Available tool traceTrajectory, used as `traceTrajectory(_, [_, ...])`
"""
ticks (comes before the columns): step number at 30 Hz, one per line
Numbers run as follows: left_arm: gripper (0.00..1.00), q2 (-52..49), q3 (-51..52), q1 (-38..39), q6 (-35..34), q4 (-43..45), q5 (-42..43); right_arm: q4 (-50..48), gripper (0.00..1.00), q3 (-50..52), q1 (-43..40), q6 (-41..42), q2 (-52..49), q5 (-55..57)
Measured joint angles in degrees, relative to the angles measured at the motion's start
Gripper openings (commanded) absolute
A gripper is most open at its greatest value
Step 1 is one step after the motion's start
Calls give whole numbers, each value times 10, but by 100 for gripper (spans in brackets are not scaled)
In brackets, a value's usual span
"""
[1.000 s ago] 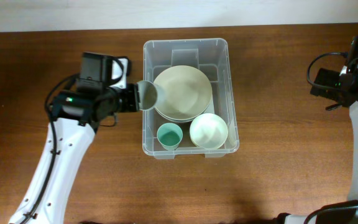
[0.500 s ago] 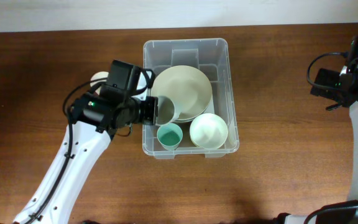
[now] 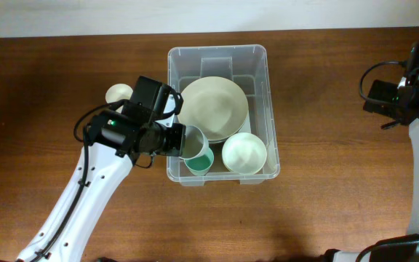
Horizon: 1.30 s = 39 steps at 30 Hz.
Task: Pack container
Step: 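Carry the clear cup over the mint cup and lower it inside, then open the left gripper and withdraw it to the left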
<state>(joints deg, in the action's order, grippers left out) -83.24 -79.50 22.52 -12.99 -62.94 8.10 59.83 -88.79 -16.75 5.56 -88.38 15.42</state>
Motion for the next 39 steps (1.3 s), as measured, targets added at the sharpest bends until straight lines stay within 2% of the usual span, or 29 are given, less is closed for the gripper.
traceTrajectory(15, [2,-53,0,4,0,-14,0,0,99,0,0,0,0,0])
traceTrajectory(16, [7,-57,0,4,0,-14,0,0,99,0,0,0,0,0])
traceTrajectory(18, [26,-62,0,4,2,-13,-1,0,99,0,0,0,0,0])
traceTrajectory(22, [42,-63,0,5,4,-5,-3,0,99,0,0,0,0,0])
traceTrajectory(31, [43,-64,-9,-2,2,14,-12,0,99,0,0,0,0,0])
traceTrajectory(39, [41,-63,-66,-80,-1,38,-80,0,99,0,0,0,0,0])
